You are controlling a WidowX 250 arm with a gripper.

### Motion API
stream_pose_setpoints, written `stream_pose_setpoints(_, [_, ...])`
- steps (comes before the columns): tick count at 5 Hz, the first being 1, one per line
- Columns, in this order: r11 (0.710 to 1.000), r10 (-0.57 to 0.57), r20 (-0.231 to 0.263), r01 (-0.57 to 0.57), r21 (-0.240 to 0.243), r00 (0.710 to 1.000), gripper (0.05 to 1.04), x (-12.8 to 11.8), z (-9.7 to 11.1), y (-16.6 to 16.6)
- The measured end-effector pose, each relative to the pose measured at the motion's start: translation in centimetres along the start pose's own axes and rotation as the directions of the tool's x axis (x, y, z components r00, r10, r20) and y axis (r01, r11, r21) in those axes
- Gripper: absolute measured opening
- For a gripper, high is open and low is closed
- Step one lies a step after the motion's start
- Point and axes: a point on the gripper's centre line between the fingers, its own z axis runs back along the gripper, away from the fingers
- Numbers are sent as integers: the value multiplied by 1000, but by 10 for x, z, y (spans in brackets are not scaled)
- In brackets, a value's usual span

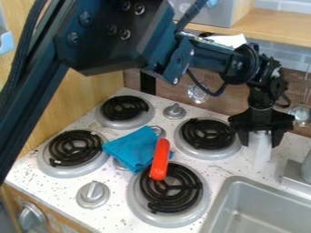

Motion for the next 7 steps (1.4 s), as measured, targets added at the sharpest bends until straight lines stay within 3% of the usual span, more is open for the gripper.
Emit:
stream_pose_setpoints(1, [1000,-3,27,3,10,1000,819,-4,1,3])
stream_pose_setpoints(3, [1000,-15,13,14,19,1000,819,-24,17,16])
stream_pose_setpoints(6, [997,26,107,-18,-73,994,819,-46,106,40])
stream_pose_setpoints(7, [994,97,127,-90,-65,987,819,-60,126,80])
